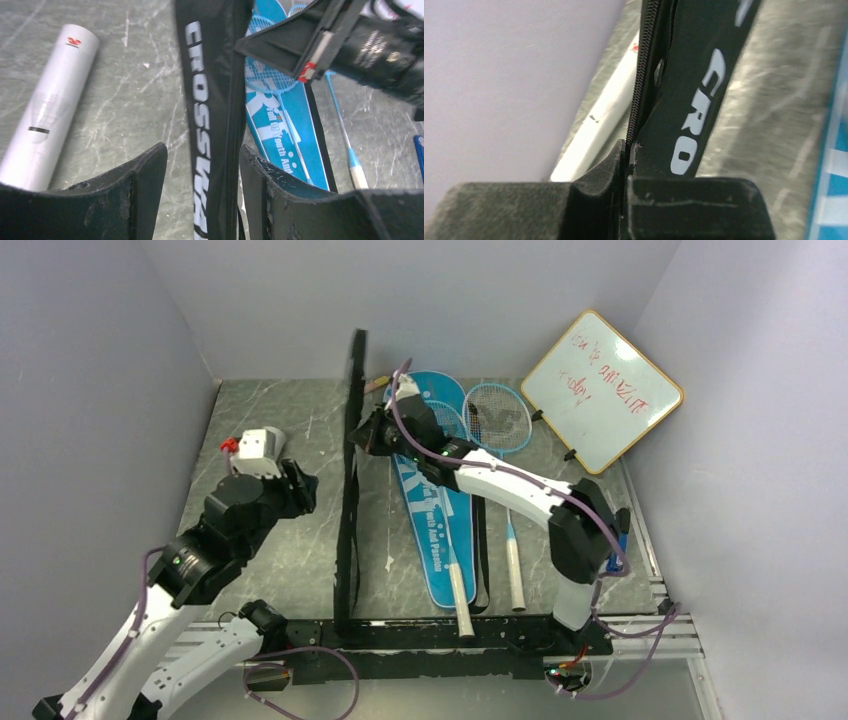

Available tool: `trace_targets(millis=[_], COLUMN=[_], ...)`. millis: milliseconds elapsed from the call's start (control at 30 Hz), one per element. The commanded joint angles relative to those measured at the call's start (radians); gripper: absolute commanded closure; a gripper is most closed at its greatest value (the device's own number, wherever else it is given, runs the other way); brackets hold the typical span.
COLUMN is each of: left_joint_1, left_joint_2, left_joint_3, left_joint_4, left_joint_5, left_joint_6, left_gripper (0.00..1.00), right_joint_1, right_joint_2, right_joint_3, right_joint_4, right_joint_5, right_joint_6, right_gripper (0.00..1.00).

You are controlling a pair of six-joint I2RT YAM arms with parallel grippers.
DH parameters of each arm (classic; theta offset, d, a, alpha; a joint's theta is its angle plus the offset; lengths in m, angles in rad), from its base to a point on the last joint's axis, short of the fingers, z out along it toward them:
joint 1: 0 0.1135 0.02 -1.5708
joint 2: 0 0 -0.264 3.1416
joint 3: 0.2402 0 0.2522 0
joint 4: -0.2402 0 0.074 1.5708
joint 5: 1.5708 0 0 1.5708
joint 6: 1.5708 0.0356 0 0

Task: Pack up the badminton gear
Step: Place the racket bag at the center of the board.

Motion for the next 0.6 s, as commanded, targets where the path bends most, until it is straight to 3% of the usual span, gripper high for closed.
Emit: trace_targets(millis=[0, 267, 567], left_joint_1=[0.004, 0.003, 0.003], left_joint_2=[-0.024, -0.014, 0.008], left_joint_3=[0.079, 0.071, 0.032], left_joint_4=[-0.054, -0.055, -0.033], left_joint_5=[-0.085, -0.05, -0.003], left_joint_6=[0.053, 0.07, 0.065], left_gripper=[0.39, 0.38, 0.38], right_joint_1=[0.002, -0.126, -0.129], right_joint_2=[0.055, 0.281, 0.485], right_joint_3=[0.119, 0.063, 0.2], right_joint_4=[0.289, 0.479, 0.346], right_joint_5=[-0.176, -0.275, -0.033], right_joint_6=[0.131, 0.313, 0.214], right_gripper=[1.0, 1.0, 1.0])
